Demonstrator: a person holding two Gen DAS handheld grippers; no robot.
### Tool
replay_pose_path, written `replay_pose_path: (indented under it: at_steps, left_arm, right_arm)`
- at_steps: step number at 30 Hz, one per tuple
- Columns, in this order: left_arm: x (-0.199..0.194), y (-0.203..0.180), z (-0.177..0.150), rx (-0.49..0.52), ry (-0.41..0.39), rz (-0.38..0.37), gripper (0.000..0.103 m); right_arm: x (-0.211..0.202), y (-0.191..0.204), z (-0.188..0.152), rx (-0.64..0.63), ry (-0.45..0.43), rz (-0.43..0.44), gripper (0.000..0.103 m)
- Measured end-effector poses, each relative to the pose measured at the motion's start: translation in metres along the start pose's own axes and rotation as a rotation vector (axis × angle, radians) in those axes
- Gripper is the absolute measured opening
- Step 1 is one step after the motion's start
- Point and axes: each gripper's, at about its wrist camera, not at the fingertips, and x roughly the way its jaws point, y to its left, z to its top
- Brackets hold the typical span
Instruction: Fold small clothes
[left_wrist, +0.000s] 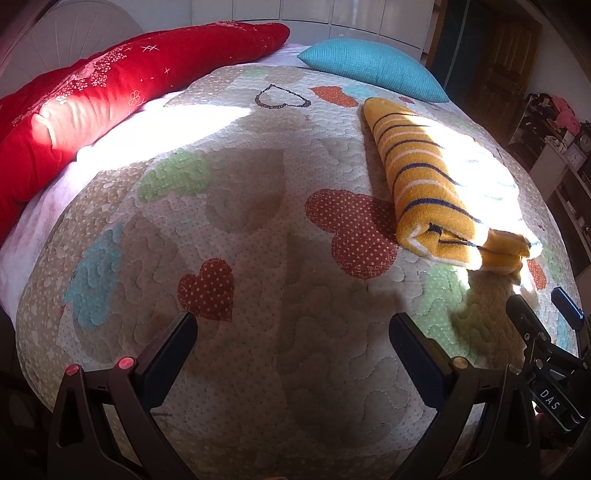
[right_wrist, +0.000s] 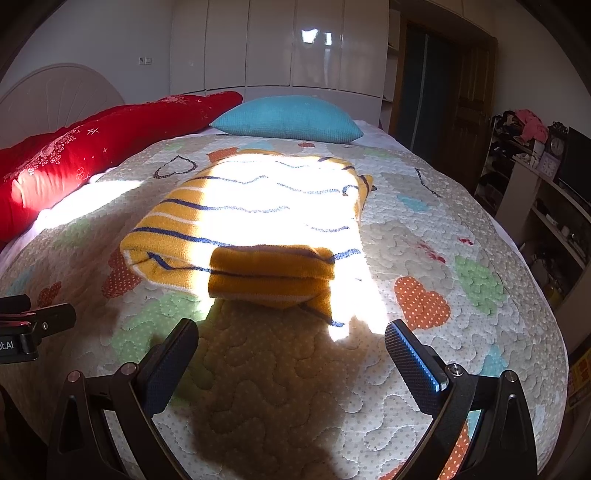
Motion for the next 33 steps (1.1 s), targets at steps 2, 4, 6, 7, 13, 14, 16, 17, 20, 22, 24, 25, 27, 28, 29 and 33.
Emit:
replay_pose_path:
  at_steps: [2,4,6,7,13,14,16,17,20,22,24,25,27,28,29,33]
  left_arm:
    - [0.0002,0.0004,-0.0003,-0.002,0.001,0.0,0.103]
    - [0.0004,0.0007,-0.0004,-0.003,0.002,0.001,0.103]
    - [0.0003,0.0015,-0.0003,-0.001,0.002,0.001,0.103]
    - [0.0003,0.0015,-0.0003,-0.002,0.002,0.0,0.103]
    - [0.0004,0.004,-0.0003,-0.008,0.0,-0.003,0.103]
    - [0.0007,0.0044,-0.0003,-0.009,0.0,-0.001,0.103]
    - [0.0011,0.0054,-0.0004,-0.011,0.0,0.002,0.103]
    - [0.0013,0.0061,-0.0005,-0.013,0.0,0.003,0.103]
    - [0.0014,0.0077,-0.0003,-0.021,-0.001,0.004,0.103]
    - [0.0018,0.0086,-0.0002,-0.023,-0.001,0.004,0.103]
    - [0.0021,0.0086,-0.0002,-0.024,0.0,0.002,0.103]
    - [0.0021,0.0089,-0.0002,-0.023,0.0,0.001,0.103]
    - [0.0023,0.009,-0.0003,-0.023,0.0,-0.004,0.103]
    - [0.0021,0.0089,-0.0003,-0.024,-0.002,-0.009,0.103]
    - [0.0021,0.009,-0.0004,-0.023,-0.005,-0.01,0.103]
    - [0.0021,0.0078,-0.0003,-0.019,-0.006,-0.022,0.103]
  right_arm:
    - [0.0001,0.0,-0.0003,-0.001,0.0,0.001,0.103]
    - [0.0002,0.0,-0.0003,0.0,0.0,0.0,0.103]
    - [0.0002,0.0003,-0.0004,0.0,0.0,0.001,0.103]
    - [0.0002,0.0005,-0.0004,0.0,0.0,0.001,0.103]
    - [0.0002,0.0027,-0.0006,-0.002,-0.003,0.006,0.103]
    - [0.0003,0.0034,-0.0006,-0.003,-0.003,0.006,0.103]
    - [0.0001,0.0044,-0.0006,-0.004,-0.003,0.008,0.103]
    - [0.0,0.0047,-0.0005,-0.005,-0.003,0.009,0.103]
    - [0.0,0.0056,-0.0005,-0.006,-0.002,0.01,0.103]
    - [0.0001,0.0061,-0.0004,-0.007,-0.002,0.01,0.103]
    - [0.0,0.0064,-0.0004,-0.006,-0.002,0.011,0.103]
    - [0.0,0.0063,-0.0004,-0.006,-0.002,0.01,0.103]
    - [0.0001,0.0067,-0.0005,-0.006,-0.001,0.01,0.103]
    - [0.0,0.0065,-0.0004,-0.006,-0.002,0.01,0.103]
    - [0.0003,0.007,-0.0007,-0.007,-0.002,0.011,0.103]
    - [0.0008,0.0092,-0.0017,-0.012,-0.003,0.015,0.103]
